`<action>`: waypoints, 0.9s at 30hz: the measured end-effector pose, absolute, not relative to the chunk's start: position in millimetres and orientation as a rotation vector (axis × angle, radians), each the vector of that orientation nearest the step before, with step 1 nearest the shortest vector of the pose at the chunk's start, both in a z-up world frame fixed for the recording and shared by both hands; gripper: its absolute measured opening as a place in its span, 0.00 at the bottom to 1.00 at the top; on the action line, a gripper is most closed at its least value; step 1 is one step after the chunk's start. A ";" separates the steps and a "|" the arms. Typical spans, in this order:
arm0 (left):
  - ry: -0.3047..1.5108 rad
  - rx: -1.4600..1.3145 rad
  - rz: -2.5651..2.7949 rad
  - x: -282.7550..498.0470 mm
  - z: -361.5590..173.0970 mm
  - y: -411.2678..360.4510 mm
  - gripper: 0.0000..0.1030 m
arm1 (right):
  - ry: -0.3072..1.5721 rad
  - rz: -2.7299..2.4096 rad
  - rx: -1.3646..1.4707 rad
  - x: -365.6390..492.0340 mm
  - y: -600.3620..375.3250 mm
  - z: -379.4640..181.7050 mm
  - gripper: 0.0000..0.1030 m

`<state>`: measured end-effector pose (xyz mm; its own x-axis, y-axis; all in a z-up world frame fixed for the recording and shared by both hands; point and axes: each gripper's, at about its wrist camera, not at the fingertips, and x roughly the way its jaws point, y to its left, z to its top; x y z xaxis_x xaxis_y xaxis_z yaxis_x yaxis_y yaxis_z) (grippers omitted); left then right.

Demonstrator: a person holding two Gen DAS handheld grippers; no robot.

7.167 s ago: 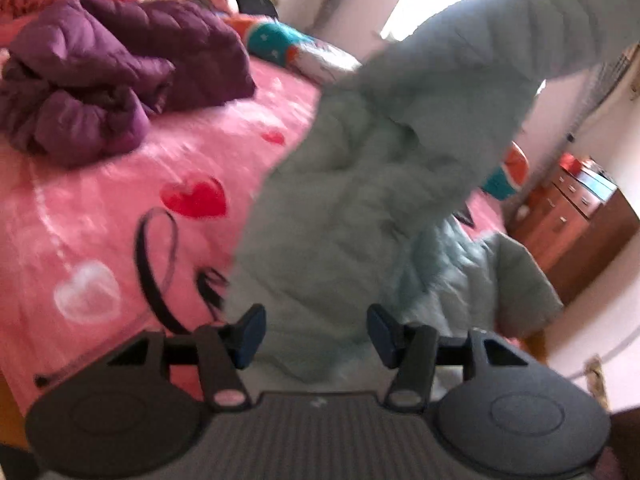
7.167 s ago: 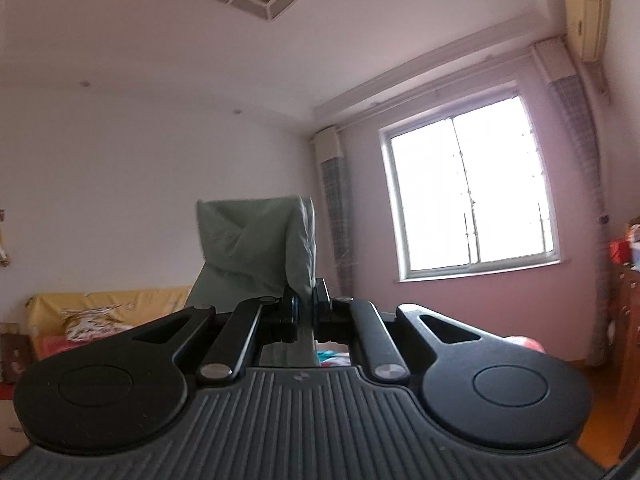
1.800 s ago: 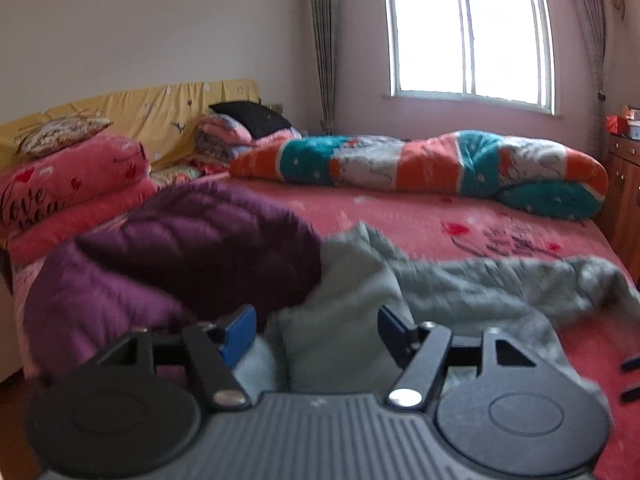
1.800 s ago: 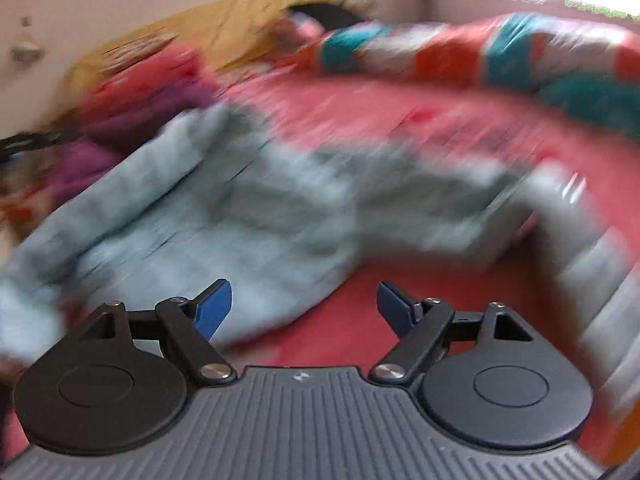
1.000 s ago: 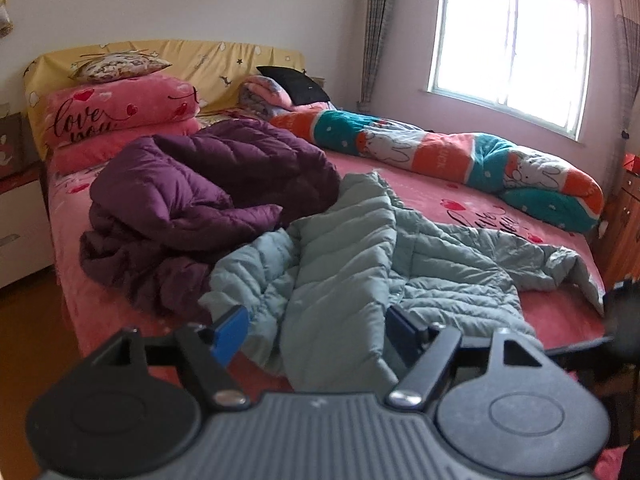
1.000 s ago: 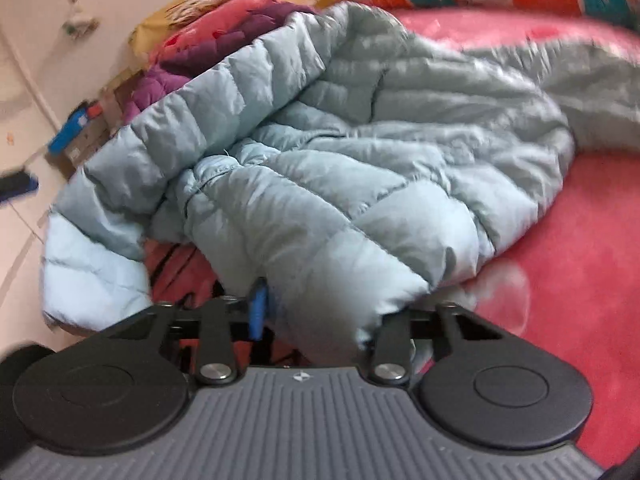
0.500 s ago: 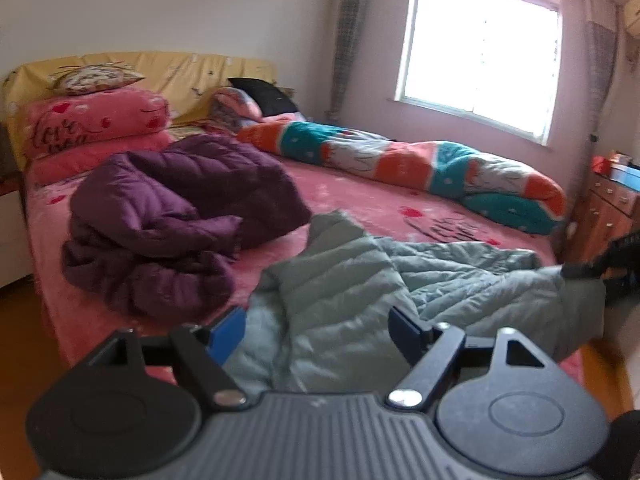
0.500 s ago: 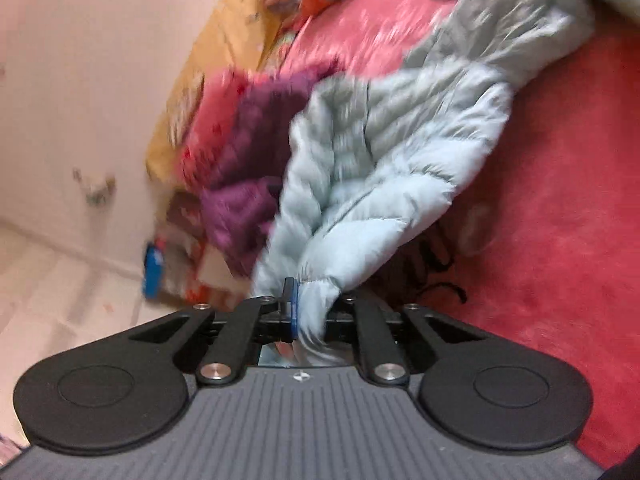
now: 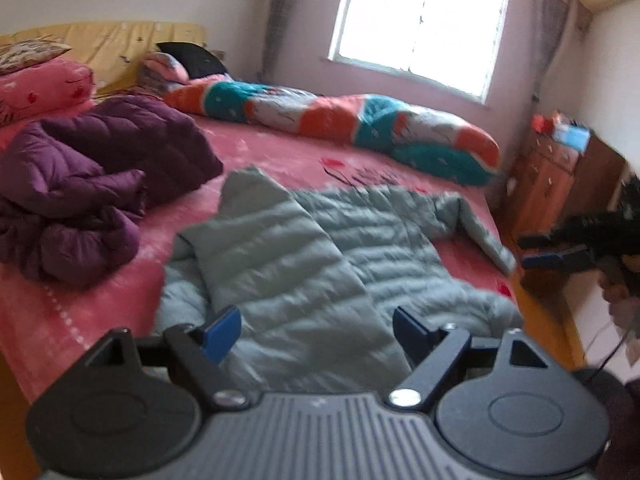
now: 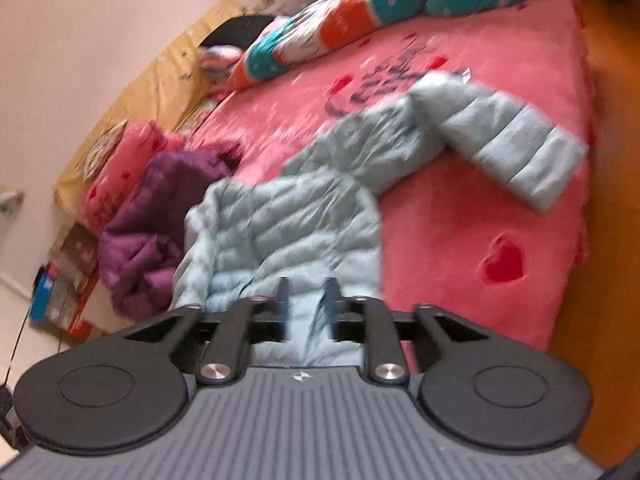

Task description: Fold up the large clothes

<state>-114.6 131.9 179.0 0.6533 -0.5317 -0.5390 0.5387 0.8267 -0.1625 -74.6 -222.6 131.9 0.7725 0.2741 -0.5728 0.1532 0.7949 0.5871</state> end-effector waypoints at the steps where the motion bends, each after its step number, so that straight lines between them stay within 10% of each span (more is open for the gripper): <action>1: 0.620 0.021 -0.596 -117.2 175.2 129.6 0.81 | 0.696 0.085 0.637 -70.3 -208.7 128.0 0.75; 10: 0.674 0.114 -0.636 -134.9 144.0 98.2 0.81 | 0.708 0.183 0.434 -37.3 -132.2 99.7 0.96; 19: 0.561 0.392 -0.573 -130.5 106.7 42.4 0.74 | 0.702 0.168 0.390 -37.2 -128.7 83.6 0.97; 23: 0.601 0.377 -0.526 -109.8 109.4 50.3 0.29 | 0.703 0.154 0.414 -49.5 -140.4 83.4 0.98; 27: 0.594 0.291 -0.488 -82.0 142.2 80.0 0.16 | 0.696 0.158 0.414 -52.4 -142.1 80.8 0.99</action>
<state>-82.0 80.0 142.2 0.7211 -0.3529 -0.5962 0.5164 0.8475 0.1229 -52.4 -142.1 80.8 0.7597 0.2766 -0.5885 -0.0046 0.9073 0.4204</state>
